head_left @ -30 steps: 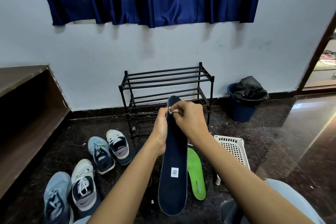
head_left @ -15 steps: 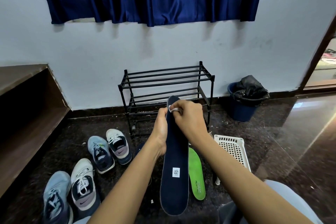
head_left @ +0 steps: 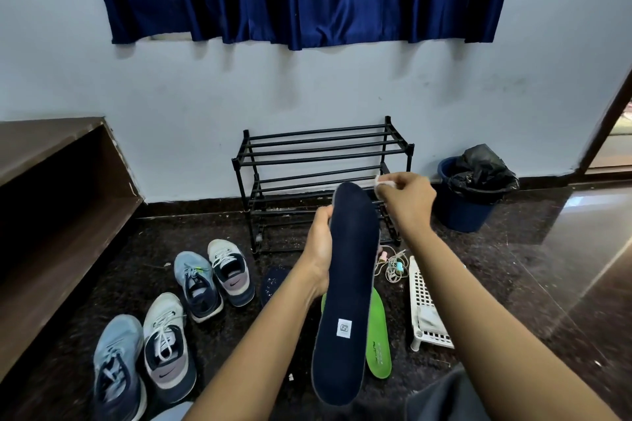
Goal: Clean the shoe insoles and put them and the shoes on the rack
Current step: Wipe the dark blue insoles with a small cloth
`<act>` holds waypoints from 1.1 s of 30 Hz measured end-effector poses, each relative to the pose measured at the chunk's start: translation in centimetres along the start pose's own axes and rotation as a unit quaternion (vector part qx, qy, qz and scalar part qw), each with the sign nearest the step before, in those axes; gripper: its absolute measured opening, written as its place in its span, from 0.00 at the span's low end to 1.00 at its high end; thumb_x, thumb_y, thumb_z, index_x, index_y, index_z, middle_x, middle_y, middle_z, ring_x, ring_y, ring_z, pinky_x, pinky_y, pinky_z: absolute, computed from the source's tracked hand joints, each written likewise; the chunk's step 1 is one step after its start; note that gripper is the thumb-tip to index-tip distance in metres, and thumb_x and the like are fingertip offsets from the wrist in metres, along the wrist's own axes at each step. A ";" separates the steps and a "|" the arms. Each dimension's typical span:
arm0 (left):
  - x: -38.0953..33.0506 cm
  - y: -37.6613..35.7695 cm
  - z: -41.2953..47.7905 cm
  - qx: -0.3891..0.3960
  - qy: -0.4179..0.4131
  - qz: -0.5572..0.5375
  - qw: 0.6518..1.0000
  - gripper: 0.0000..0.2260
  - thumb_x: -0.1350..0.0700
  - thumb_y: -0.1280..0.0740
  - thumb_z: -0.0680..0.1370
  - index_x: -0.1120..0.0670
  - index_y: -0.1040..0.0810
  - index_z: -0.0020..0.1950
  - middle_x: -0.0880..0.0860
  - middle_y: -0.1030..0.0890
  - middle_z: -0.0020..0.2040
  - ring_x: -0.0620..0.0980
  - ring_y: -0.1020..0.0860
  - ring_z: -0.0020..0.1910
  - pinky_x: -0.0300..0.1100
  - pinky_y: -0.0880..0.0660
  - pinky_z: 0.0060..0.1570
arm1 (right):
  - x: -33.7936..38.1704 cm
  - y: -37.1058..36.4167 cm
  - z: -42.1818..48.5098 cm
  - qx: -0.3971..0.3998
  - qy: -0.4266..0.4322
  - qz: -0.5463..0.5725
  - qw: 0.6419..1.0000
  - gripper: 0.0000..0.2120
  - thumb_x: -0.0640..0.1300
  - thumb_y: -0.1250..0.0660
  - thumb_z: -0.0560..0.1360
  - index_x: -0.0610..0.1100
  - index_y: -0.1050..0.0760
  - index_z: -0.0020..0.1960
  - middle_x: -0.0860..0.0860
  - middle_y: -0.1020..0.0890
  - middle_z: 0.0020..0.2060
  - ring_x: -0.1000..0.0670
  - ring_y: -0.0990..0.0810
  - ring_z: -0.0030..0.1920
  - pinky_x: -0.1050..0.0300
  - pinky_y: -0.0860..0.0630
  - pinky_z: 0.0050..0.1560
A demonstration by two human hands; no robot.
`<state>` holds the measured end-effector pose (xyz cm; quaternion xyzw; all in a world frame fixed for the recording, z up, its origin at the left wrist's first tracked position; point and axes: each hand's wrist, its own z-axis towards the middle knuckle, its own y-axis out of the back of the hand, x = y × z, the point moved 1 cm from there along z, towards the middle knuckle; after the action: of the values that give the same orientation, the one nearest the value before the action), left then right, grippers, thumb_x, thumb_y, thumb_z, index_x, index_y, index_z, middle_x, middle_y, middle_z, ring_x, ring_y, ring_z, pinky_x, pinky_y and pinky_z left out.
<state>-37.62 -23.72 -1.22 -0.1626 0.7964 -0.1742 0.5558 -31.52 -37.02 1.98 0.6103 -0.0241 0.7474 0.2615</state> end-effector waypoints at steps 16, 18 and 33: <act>-2.5 5.4 7.5 -0.108 0.023 -0.058 0.992 0.24 0.39 0.48 0.83 0.53 0.20 0.50 0.52 0.16 0.41 0.51 0.18 0.41 0.42 0.23 0.39 | -6.1 -3.6 4.4 0.122 -0.274 0.177 0.937 0.15 0.25 0.36 0.70 0.38 0.28 0.28 0.45 0.26 0.26 0.54 0.30 0.22 0.66 0.36 0.23; -2.3 6.1 8.7 -0.123 0.024 -0.052 0.991 0.25 0.38 0.49 0.83 0.54 0.20 0.52 0.53 0.16 0.43 0.52 0.19 0.43 0.43 0.22 0.42 | -7.2 -4.7 4.5 0.164 -0.264 0.151 0.938 0.19 0.25 0.39 0.71 0.40 0.30 0.26 0.49 0.27 0.20 0.55 0.32 0.20 0.66 0.39 0.25; 7.6 18.1 20.0 -0.266 0.081 -0.043 0.960 0.22 0.39 0.46 0.82 0.56 0.24 0.52 0.54 0.18 0.40 0.53 0.19 0.39 0.45 0.22 0.39 | -22.5 -12.6 2.3 0.194 -0.360 0.112 0.906 0.09 0.25 0.34 0.69 0.30 0.22 0.48 0.46 0.20 0.36 0.56 0.23 0.26 0.67 0.27 0.25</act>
<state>-22.49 -13.08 -22.24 -0.3240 0.8485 0.0083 0.4183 -21.46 -35.07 -21.78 0.8700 -0.0388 0.4908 0.0262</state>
